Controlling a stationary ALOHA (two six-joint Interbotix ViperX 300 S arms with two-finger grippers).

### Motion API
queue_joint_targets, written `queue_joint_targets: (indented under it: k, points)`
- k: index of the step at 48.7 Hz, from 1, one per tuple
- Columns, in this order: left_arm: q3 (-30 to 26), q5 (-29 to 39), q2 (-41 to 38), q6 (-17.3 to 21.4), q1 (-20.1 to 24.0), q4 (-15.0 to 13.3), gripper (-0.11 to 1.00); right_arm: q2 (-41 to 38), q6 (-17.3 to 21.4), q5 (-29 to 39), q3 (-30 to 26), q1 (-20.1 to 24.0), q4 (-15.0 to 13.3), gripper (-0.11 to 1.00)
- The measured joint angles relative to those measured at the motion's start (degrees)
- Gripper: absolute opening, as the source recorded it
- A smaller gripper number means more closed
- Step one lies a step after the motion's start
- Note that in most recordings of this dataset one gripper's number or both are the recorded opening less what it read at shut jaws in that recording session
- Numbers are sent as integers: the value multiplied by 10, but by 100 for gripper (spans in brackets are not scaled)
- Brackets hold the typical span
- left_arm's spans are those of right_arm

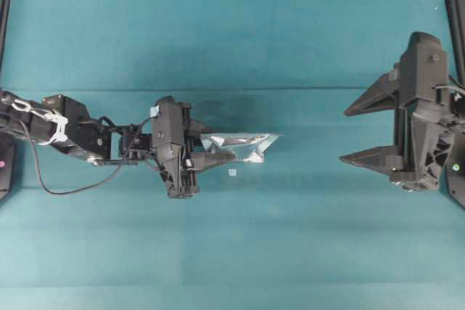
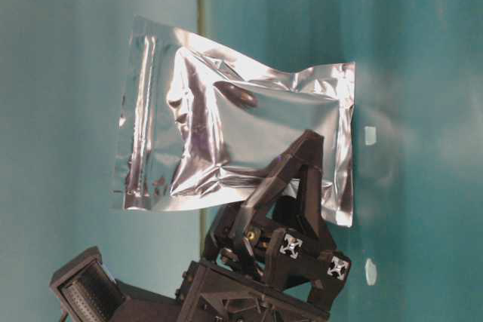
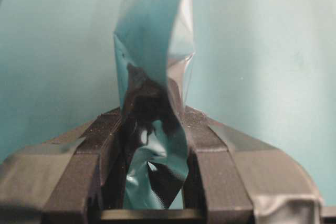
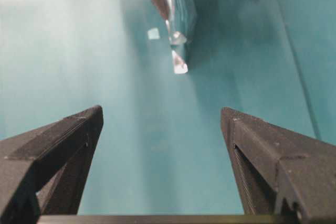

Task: Hand over the silver zip bag and make it stand upright.

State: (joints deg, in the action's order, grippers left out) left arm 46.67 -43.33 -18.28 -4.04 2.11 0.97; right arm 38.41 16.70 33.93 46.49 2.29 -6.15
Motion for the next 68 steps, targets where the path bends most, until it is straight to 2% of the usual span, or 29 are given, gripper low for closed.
queue_joint_targets:
  k: [68]
  points:
    - [-3,11,2,0,0,0,27,11,1,-23,18,-6,0,90]
